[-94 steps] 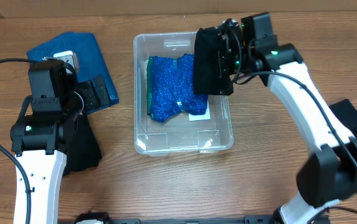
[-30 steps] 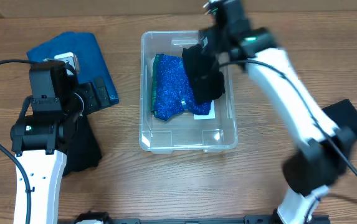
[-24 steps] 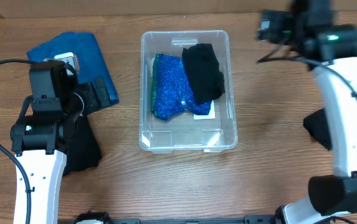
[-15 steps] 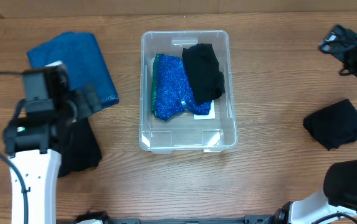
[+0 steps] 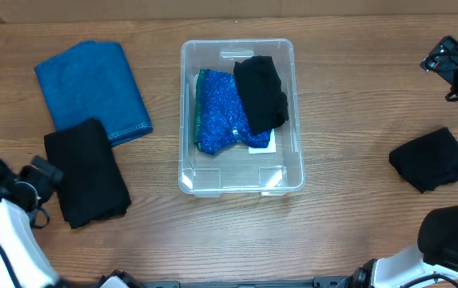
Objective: Pack container
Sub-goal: 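Grasp the left black cloth with the left gripper and lift, then lay the black cloth into the bin's lower half and release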
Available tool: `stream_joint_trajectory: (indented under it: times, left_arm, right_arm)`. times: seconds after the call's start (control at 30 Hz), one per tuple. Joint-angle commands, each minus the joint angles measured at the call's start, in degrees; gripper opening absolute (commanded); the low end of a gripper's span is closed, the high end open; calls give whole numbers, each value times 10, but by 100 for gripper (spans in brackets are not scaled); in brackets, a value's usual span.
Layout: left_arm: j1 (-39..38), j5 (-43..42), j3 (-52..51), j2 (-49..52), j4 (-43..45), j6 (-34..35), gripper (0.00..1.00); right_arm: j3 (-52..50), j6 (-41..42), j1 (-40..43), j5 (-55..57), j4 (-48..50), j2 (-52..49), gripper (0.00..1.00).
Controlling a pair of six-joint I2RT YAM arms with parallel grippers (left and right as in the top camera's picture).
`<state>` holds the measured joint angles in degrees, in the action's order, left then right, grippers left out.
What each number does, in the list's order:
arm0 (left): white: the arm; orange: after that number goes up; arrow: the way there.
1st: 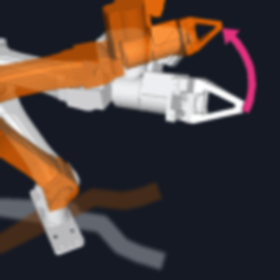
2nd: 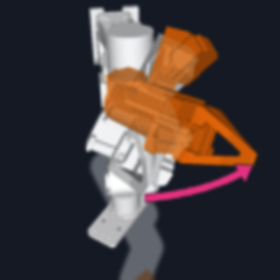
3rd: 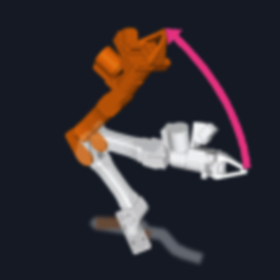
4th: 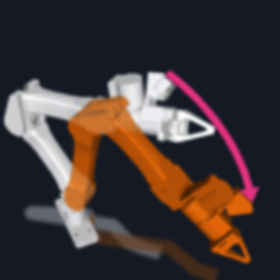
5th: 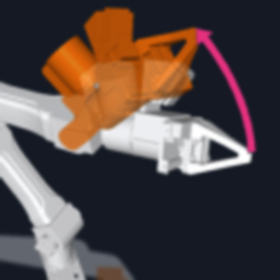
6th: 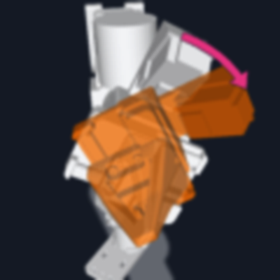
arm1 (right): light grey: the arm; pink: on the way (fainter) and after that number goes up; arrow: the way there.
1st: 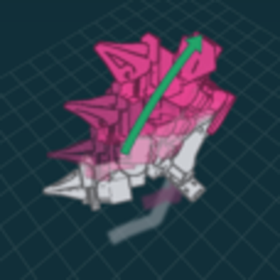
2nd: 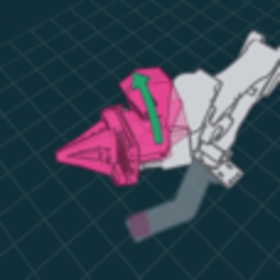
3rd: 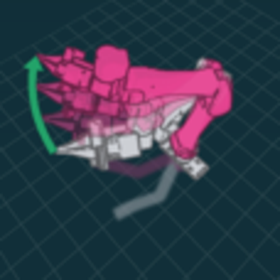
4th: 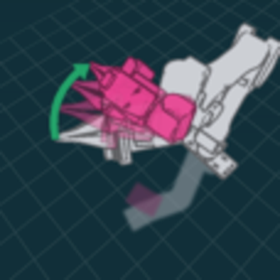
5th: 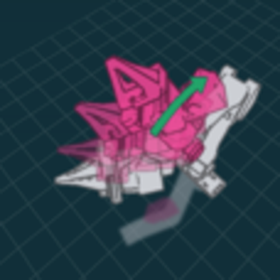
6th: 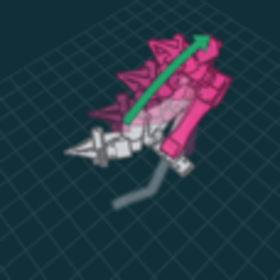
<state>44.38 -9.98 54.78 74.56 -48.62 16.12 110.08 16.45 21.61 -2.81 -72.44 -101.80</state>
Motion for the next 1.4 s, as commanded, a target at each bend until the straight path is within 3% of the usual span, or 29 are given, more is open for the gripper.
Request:
stream_joint_trajectory:
  times: [0.0,0.1,0.37,0.43,0.53,0.7,0.9,1.03,1.23,1.3,1.37]
  left_arm:
    - [3,-60,-26,84,42,-121,100]
    - [3,-128,-26,139,79,-212,100]
    - [2,-135,-26,239,97,-222,98]
    - [2,-144,-26,239,97,-221,89]
    - [2,-180,-21,238,86,-222,45]
    - [2,-218,6,205,57,-217,6]
    - [-3,-261,50,97,8,-205,4]
    - [-42,-292,106,5,-7,-155,4]
    - [-251,-256,252,-38,0,-118,4]
    - [-344,-216,283,-24,21,-157,4]
    - [-435,-197,294,-3,48,-240,4]
  right_arm:
    - [2,-1,-3,-6,3,7,100]
    - [2,-2,-3,-10,3,7,100]
    - [2,-1,-3,-13,4,7,100]
    - [2,-1,-3,-14,4,7,100]
    - [2,-1,-4,-14,5,7,100]
    - [2,-1,-4,-14,5,7,100]
    - [2,-2,-4,-14,5,7,100]
    - [2,-2,-4,-14,5,7,100]
    - [2,-2,-4,-14,5,7,100]
    - [2,-1,-4,-14,3,7,100]
    - [2,-1,-4,-14,2,7,100]
